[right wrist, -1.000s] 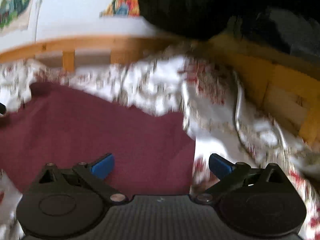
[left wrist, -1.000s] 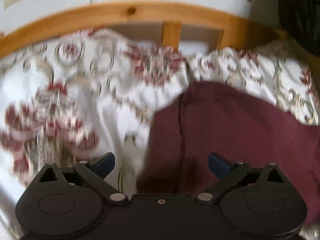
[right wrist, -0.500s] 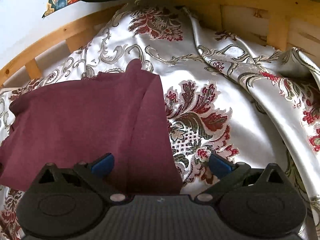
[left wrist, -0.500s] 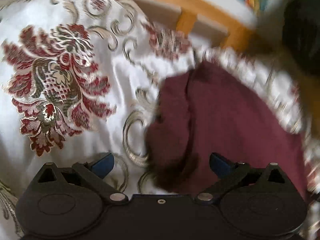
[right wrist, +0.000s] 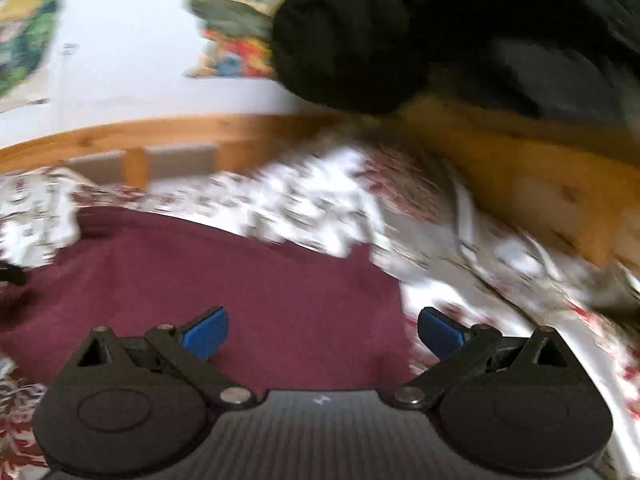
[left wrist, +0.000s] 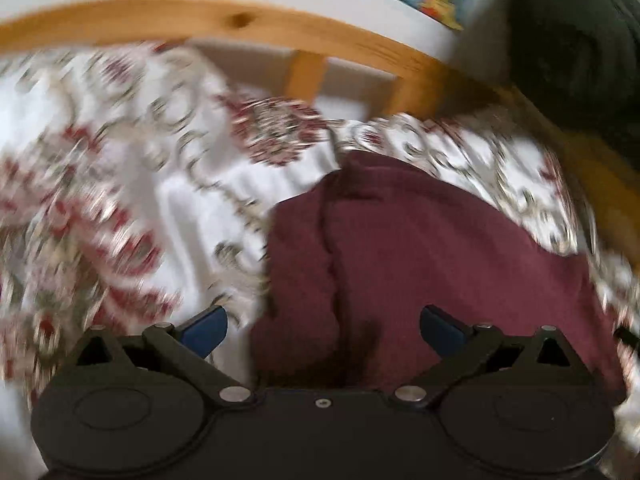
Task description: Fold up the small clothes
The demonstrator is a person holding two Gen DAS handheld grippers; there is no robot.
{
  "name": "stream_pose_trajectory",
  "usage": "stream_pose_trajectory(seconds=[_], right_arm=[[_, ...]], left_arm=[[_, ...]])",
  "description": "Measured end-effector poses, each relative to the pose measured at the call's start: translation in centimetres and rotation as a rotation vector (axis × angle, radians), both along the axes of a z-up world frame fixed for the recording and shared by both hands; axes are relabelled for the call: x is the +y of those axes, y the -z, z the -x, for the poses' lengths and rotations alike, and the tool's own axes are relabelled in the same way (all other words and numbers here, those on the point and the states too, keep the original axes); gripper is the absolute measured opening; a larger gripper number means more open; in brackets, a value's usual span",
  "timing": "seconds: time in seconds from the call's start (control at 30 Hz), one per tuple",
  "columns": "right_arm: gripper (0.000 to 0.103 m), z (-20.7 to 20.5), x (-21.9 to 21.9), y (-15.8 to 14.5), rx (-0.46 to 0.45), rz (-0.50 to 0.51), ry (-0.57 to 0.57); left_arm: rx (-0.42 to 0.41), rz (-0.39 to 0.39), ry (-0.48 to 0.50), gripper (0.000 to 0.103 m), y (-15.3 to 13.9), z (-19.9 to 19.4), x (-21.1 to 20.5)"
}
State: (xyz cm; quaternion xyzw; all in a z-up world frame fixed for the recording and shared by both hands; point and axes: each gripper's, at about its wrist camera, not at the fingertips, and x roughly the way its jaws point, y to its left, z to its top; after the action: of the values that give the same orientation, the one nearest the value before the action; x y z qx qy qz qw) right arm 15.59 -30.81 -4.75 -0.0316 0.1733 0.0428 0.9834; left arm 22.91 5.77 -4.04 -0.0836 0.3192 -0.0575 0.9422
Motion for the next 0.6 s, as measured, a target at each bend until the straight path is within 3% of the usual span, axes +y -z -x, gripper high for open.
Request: stream_pose_trajectory(seconds=[0.13,0.27,0.43,0.6], right_arm=[[0.103,-0.8,3.0,1.3,0.045,0.008,-0.154],[0.103,-1.4,4.0,2.3,0.138,-0.009,-0.321],[0.103,-3.2,3.3,3.1,0.269,-0.09,-0.351],[0.103,-3.7,2.9,3.5,0.291,-0.112,-0.354]], left_arm=[[0.046,-0.111,0.067,0.102,0.9,-1.4,-1.1],[0.119,-0.048,0.04,0.102,2.5,-2.0,-0.5],[0.112,-0.009,0.032,0.102,3.0,-1.4,0.2],[0.108,-0.003,0.032,0.102,2.9,-1.3,0.3]])
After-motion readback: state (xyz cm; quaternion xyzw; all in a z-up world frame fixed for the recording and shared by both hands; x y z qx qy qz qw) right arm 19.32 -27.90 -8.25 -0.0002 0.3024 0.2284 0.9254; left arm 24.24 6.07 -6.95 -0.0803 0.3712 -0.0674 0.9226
